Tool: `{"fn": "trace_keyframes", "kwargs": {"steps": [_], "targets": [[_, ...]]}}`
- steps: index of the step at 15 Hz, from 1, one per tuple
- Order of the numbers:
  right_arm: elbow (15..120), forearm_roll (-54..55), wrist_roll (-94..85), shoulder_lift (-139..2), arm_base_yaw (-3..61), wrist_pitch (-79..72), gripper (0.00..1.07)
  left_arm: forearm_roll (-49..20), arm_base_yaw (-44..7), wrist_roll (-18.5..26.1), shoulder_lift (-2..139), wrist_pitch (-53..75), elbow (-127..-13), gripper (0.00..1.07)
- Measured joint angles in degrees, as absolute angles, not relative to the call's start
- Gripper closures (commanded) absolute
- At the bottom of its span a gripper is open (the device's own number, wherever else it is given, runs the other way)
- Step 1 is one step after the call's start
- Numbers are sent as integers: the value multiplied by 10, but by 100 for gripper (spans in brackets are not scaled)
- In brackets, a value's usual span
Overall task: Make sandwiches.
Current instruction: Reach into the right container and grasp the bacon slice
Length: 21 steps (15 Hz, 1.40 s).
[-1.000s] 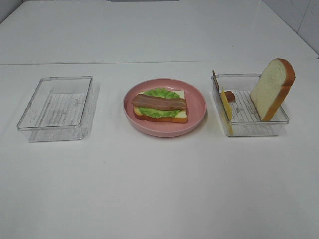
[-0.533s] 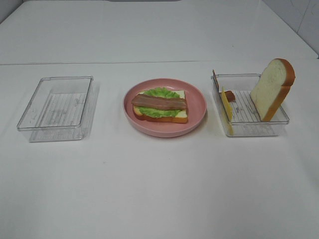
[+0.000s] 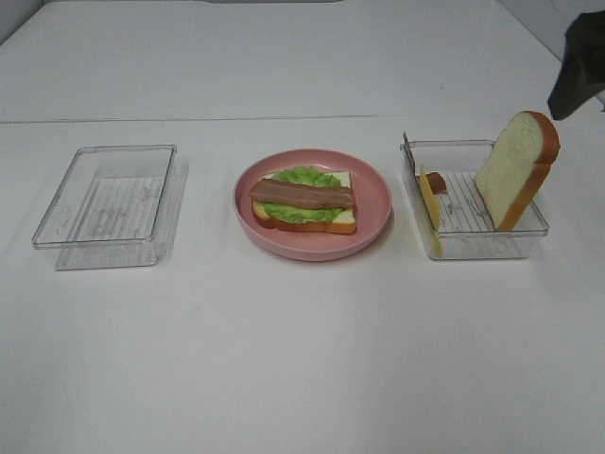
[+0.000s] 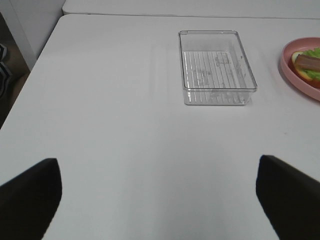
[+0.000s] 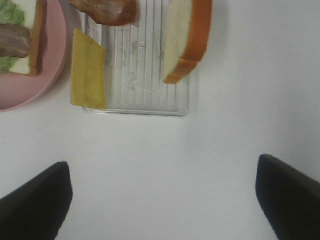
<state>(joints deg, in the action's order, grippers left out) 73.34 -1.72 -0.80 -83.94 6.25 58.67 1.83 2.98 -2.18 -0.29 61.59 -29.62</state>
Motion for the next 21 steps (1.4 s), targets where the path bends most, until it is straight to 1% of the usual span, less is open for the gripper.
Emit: {"fn": "trace_keyframes", "kwargs": {"steps": [1, 4, 5, 7, 12, 15, 16, 21], "targets": [[748, -19, -7, -848, 70, 592, 11, 18, 30, -22, -3, 616, -296, 6], [837, -28, 0, -919, 123, 627, 11, 18, 30, -22, -3, 616, -296, 6], [849, -29, 3, -929, 129, 630, 11, 18, 30, -22, -3, 616, -296, 6], [912, -19, 6, -982, 142, 642, 11, 18, 30, -22, -3, 616, -296, 6], [1014, 0, 6, -1082, 142, 660, 11, 18, 30, -22, -3, 616, -296, 6], [1047, 11, 6, -1129, 142, 660, 11, 18, 30, -22, -3, 616, -296, 6], [1067, 23, 5, -1165, 142, 657, 11, 18, 30, -22, -3, 616, -296, 6], [1085, 45, 5, -1228, 142, 621, 11, 18, 30, -22, -3, 616, -296, 6]]}}
